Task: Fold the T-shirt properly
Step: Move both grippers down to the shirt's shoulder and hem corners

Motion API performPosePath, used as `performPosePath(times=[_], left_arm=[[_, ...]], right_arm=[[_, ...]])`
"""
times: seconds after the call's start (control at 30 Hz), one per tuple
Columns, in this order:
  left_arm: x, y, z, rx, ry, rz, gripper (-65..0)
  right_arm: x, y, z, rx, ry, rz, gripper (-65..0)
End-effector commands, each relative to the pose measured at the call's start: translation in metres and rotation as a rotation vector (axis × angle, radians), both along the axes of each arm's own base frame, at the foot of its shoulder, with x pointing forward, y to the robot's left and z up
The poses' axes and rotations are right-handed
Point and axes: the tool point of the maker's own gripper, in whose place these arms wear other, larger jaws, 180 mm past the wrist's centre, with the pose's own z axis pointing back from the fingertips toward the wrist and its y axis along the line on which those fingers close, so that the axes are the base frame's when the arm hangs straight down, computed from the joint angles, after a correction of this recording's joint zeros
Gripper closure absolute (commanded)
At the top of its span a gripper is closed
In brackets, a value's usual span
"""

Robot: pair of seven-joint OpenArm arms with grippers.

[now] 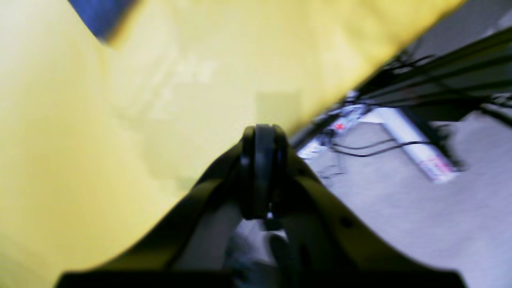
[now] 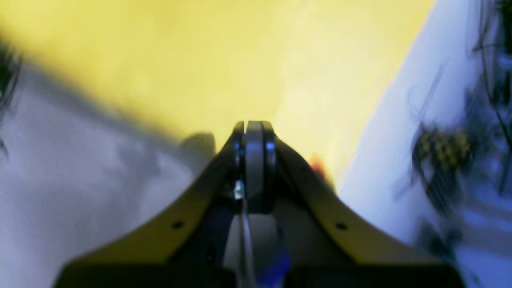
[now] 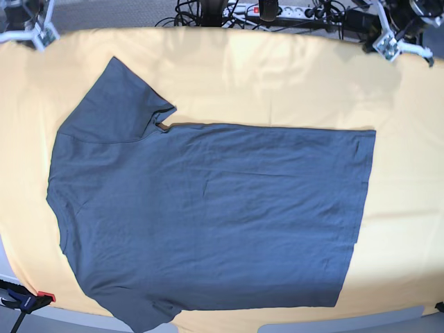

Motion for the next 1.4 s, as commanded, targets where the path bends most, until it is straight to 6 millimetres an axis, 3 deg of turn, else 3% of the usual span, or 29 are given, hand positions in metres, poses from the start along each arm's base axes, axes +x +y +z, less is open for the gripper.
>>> performPosePath(times=[0.0, 0.1, 0.3, 0.4, 0.43, 0.53, 0.6, 0.63, 0.77, 1.17, 1.37], left_arm=[[0.013, -0.003, 0.011, -0.002, -0.063, -0.033, 0.0], [0.043, 0.002, 0.024, 0.048, -0.181, -0.109, 0.0], [0.082, 0.023, 0.030, 0.073, -0.257, -0.289, 0.0], [0.100, 0.042, 0.033, 0.097, -0.268, -0.358, 0.0], [0.108, 0.049, 0.036, 0.098, -0.278, -0.367, -3.4], [0.128, 0.063, 0.048, 0.080, -0.302, -0.415, -22.1], [0.135, 0.069, 0.046, 0.107, -0.292, -0.465, -31.8], [0.139, 0.072, 0.043, 0.134, -0.283, -0.489, -34.4], [0.153, 0.076, 0.024, 0.231, -0.276, -0.536, -35.0], [0.156, 0.048, -0.050, 0.245, -0.199, -0.642, -34.9], [0.172, 0.037, -0.075, 0.264, -0.187, -0.670, -34.9]], right_arm=[[0.012, 0.009, 0.008, 0.035, -0.042, 0.033, 0.0], [0.039, 0.029, 0.016, 0.139, -0.096, 0.082, 0.0], [0.078, 0.043, 0.041, 0.234, -0.228, 0.106, 0.0], [0.083, 0.032, 0.030, 0.234, -0.209, 0.086, 0.0], [0.084, 0.029, 0.027, 0.232, -0.203, 0.076, 0.0], [0.084, 0.022, 0.019, 0.233, -0.187, 0.056, 0.0], [0.083, 0.023, 0.018, 0.247, -0.183, 0.051, 0.0], [0.083, 0.024, 0.018, 0.258, -0.182, 0.050, 0.0], [0.083, 0.027, 0.018, 0.285, -0.181, 0.047, 0.0], [0.082, 0.028, 0.018, 0.300, -0.176, 0.041, 0.0], [0.082, 0.028, 0.018, 0.300, -0.176, 0.041, 0.0]])
